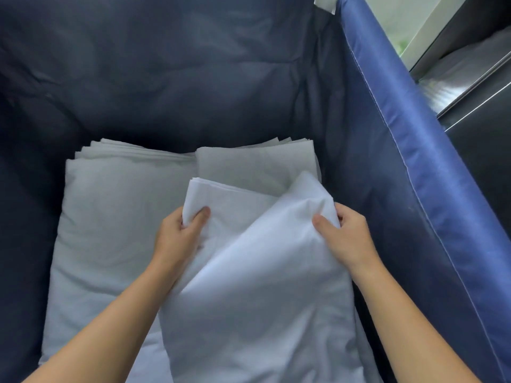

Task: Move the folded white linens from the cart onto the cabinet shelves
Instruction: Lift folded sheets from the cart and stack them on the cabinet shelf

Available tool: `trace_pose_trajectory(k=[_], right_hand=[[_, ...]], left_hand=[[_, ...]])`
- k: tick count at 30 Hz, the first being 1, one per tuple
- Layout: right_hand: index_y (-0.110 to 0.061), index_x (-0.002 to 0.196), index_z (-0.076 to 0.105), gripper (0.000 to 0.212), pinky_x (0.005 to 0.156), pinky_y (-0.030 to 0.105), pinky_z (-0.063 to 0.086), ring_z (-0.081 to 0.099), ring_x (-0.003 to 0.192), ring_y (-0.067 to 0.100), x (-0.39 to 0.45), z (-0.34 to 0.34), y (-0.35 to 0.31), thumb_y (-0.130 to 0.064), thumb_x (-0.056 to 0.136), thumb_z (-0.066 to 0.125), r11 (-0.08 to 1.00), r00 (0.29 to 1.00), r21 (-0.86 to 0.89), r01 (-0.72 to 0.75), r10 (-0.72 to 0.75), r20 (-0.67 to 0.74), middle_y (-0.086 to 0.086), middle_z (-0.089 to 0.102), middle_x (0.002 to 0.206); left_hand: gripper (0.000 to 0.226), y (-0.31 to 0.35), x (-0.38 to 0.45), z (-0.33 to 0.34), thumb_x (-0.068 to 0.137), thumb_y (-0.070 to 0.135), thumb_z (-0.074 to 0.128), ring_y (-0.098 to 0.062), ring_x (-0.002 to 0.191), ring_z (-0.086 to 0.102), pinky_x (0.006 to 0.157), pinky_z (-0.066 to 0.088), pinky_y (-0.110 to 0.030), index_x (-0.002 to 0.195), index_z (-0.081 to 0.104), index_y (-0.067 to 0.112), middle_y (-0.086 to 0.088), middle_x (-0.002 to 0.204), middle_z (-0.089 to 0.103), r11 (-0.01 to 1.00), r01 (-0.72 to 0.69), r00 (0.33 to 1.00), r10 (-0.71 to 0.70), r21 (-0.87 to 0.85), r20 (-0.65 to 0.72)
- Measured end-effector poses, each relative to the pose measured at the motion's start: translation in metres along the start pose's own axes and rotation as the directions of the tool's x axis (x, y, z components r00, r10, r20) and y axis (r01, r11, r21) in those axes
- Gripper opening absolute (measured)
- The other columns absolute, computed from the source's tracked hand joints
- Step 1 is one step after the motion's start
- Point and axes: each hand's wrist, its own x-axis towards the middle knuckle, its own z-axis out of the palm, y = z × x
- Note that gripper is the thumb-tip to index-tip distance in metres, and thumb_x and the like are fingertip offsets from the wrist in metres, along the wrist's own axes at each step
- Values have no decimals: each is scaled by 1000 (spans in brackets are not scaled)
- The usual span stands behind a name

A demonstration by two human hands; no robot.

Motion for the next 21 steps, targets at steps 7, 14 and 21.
trace_pose_trajectory(k=[7,14,21], right_hand=[[-11,118,64,85,96,42,52,66,106,24,32,-6,-5,-74,61,70,880,875,44,-473,463,145,1,66,118],[-13,77,70,19,61,27,48,66,69,15,61,6,0,-28,86,74,998,964,20,-65,68,-257,-5,70,74],[-16,101,62,19,83,39,55,65,89,25,88,26,50,-25,88,70,983,980,-79,-165,155,-121,-1,67,91]], left_hand=[[19,28,-7,10,96,38,65,-15,72,65,65,52,-36,91,69,20,3,78,71,974,-162,963,121,-158,-243],[21,55,30,27,96,37,64,-10,77,69,67,56,-28,98,70,17,4,87,74,951,-159,968,98,-264,-231],[33,-3,42,40,92,47,64,-19,85,60,67,42,-30,110,55,21,11,90,62,991,45,987,-24,130,-159]])
